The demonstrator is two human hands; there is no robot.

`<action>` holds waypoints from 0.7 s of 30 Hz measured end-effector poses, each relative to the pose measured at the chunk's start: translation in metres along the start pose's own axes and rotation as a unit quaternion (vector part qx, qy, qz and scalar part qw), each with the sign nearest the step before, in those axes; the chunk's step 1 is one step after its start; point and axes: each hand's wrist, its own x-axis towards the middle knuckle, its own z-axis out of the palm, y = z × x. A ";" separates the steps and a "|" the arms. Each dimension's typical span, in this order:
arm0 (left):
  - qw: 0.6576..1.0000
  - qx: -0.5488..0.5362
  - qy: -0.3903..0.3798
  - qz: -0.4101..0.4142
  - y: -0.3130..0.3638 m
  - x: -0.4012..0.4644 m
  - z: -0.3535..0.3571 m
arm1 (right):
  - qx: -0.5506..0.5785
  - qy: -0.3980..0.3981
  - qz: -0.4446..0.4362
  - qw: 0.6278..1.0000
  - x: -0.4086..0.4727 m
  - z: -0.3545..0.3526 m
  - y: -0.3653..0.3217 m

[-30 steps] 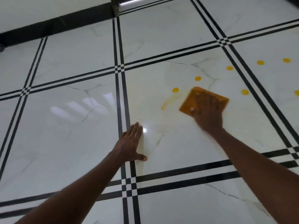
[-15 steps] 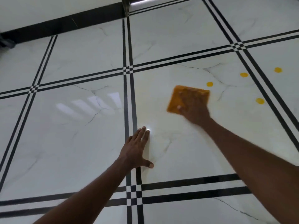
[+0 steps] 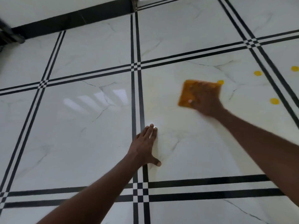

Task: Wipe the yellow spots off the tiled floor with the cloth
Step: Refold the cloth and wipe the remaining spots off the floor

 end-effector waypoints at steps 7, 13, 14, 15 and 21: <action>1.000 0.025 -0.011 0.005 0.002 0.002 -0.009 | 0.020 0.015 0.090 0.996 -0.118 -0.010 -0.052; 0.999 0.033 -0.018 0.001 0.001 0.001 -0.010 | 0.000 -0.052 -0.134 0.990 -0.088 -0.006 -0.099; 0.999 0.030 -0.018 -0.001 0.000 0.001 -0.011 | -0.003 -0.058 -0.109 0.992 -0.067 -0.009 -0.089; 1.000 0.025 -0.017 -0.005 0.000 0.001 -0.010 | -0.004 -0.057 -0.060 0.997 -0.055 -0.009 -0.077; 1.000 0.001 -0.022 -0.002 0.000 0.001 -0.022 | 0.038 0.011 0.141 0.989 -0.182 -0.013 -0.099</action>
